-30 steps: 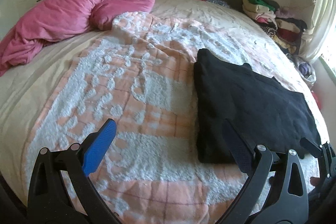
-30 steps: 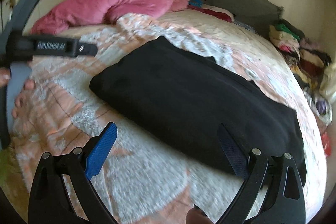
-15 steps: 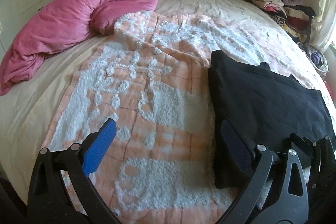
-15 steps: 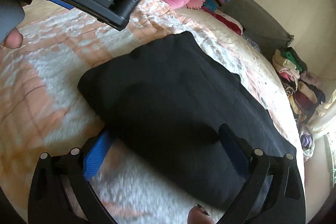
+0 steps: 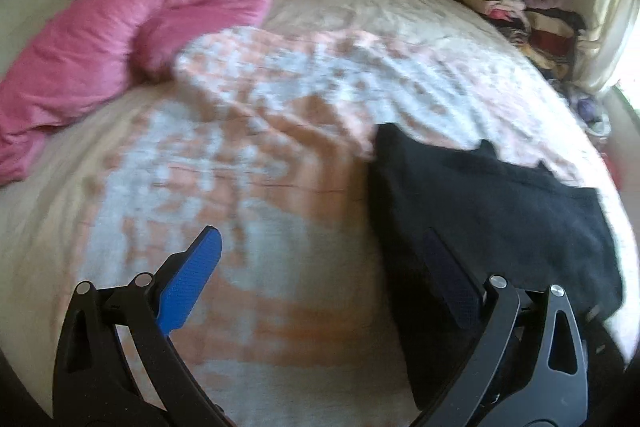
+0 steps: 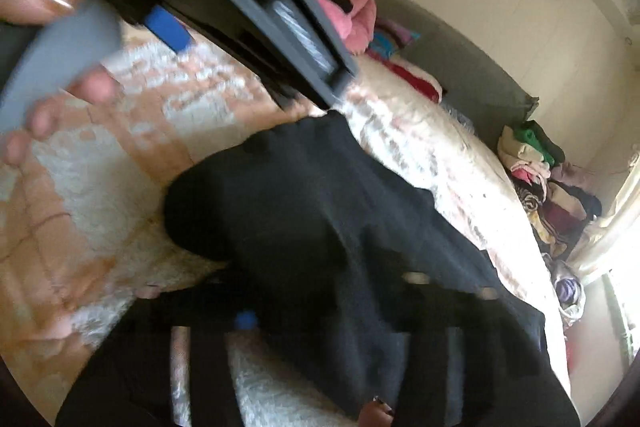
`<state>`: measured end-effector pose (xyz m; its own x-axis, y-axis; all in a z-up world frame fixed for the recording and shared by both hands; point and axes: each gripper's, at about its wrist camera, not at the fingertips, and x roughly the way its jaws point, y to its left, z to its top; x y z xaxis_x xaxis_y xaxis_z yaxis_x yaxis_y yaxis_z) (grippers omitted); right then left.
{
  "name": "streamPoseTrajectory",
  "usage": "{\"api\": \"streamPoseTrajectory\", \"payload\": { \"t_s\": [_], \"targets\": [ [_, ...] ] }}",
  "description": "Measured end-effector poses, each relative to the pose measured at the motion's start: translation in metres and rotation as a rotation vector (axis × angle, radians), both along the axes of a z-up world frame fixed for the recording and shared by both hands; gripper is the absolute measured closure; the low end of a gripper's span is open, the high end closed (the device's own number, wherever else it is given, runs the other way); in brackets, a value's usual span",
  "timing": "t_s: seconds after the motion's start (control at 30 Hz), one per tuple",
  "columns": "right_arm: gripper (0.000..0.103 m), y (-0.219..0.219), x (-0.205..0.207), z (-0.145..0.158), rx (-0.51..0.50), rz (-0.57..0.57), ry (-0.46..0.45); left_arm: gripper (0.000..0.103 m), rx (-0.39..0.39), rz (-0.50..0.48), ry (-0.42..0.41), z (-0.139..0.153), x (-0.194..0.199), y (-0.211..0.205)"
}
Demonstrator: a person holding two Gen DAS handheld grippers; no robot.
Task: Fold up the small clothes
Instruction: 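Close the right gripper on the edge of the folded black sweatshirt, then lift the held edge with the right gripper and fold it over the other half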
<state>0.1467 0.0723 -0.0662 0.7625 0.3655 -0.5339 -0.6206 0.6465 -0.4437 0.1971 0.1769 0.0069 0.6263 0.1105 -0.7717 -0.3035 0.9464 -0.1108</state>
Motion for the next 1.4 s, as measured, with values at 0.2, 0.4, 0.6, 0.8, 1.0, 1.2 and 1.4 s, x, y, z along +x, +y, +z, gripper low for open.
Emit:
{"api": "streamPoseTrajectory", "payload": {
  "t_s": [0.2, 0.4, 0.6, 0.8, 1.0, 1.2, 1.4],
  "targets": [
    [0.087, -0.028, -0.008, 0.020, 0.100, -0.012, -0.028, 0.010, -0.133, -0.080, 0.017, 0.003, 0.028, -0.024],
    [0.090, -0.062, -0.010, 0.037, 0.171, -0.072, -0.108, 0.010, -0.226, -0.138, -0.002, 0.009, 0.042, -0.054],
    [0.091, -0.099, -0.013, 0.048, 0.243, -0.139, -0.144, 0.063, -0.216, -0.248, -0.048, 0.033, 0.046, -0.110],
    [0.091, -0.137, -0.018, 0.058, 0.295, -0.195, -0.160, 0.070, -0.172, -0.315, -0.079, 0.056, 0.048, -0.159],
    [0.091, -0.173, -0.019, 0.061, 0.350, -0.247, -0.131, 0.070, -0.152, -0.353, -0.082, 0.062, 0.053, -0.190],
    [0.092, -0.202, -0.015, 0.056, 0.416, -0.292, -0.084, 0.070, -0.140, -0.389, -0.068, 0.061, 0.063, -0.224],
    [0.092, -0.224, -0.014, 0.047, 0.486, -0.338, -0.007, 0.070, -0.146, -0.419, -0.029, 0.046, 0.079, -0.253]
  ]
}}
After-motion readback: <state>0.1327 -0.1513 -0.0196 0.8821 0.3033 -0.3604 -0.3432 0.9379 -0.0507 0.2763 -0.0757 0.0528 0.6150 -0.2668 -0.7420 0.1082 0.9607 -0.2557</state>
